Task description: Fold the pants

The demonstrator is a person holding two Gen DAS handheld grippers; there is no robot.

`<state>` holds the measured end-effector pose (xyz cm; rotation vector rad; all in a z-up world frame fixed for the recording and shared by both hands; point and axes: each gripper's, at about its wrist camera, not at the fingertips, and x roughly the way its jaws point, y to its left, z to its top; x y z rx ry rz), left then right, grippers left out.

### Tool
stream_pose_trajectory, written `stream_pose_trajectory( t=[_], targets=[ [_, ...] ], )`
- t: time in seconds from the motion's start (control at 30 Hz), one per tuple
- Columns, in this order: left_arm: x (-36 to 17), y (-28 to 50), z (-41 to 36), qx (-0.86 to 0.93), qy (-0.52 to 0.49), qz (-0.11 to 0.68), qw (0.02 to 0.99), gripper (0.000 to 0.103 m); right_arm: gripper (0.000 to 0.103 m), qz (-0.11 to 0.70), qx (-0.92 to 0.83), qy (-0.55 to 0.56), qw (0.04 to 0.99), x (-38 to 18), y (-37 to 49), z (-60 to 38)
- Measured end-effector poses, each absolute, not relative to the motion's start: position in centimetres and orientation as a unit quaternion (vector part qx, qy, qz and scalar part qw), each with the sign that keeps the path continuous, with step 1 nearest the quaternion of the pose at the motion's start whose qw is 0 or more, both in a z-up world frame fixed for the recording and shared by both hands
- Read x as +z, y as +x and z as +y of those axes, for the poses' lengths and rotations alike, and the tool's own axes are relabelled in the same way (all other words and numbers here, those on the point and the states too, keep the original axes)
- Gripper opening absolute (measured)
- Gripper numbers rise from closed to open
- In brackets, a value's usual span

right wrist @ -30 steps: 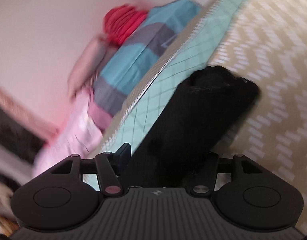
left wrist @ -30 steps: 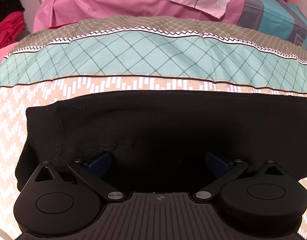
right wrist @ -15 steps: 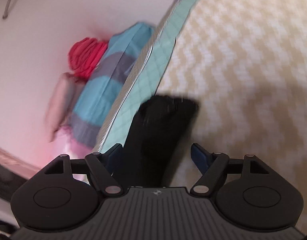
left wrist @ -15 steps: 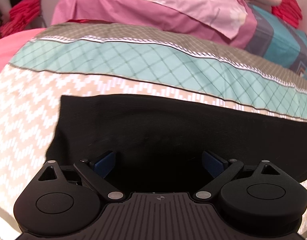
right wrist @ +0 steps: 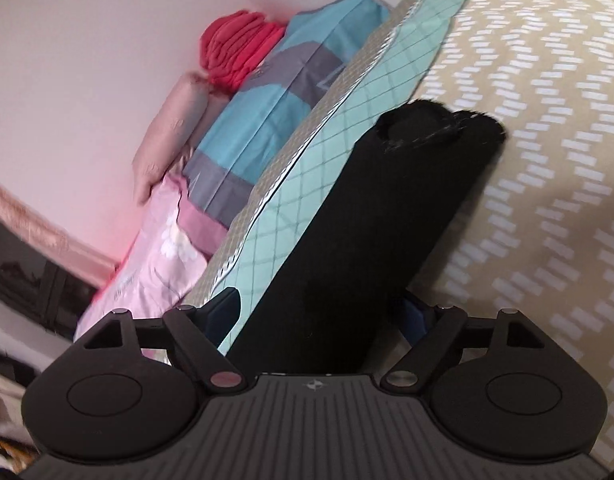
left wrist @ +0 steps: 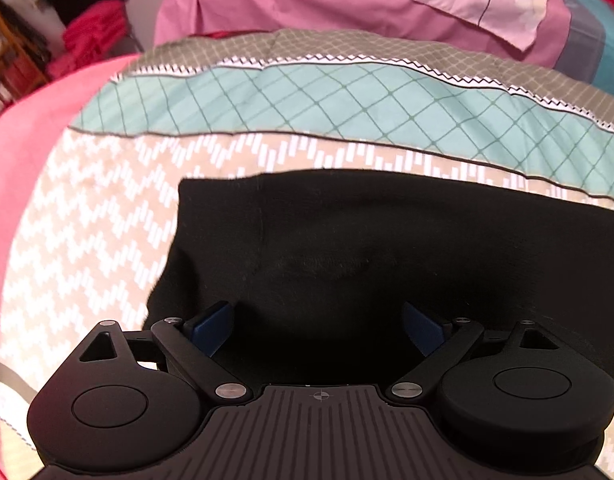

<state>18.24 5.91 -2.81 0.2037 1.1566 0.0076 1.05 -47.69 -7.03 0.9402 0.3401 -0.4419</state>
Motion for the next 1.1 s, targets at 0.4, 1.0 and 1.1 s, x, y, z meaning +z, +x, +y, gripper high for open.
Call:
stream_pose_trajectory(
  t=[0.4, 1.0, 1.1],
  targets=[
    [-3.3, 18.9, 5.4, 0.011, 0.116, 0.547, 0.829, 0.103, 0.087, 0.161, -0.189, 0.427, 0.87, -7.3, 2.2, -48.1],
    [1.4, 16.9, 8.6, 0.036, 0.069, 0.504, 0.86, 0.103, 0.023, 0.092, -0.178, -0.167, 0.965, -1.9, 5.4, -23.7],
    [2.0, 16.8, 8.7, 0.041, 0.061, 0.499, 0.863, 0.103, 0.028, 0.127, -0.064, -0.357, 0.923, -8.7, 7.0, -14.7]
  ],
)
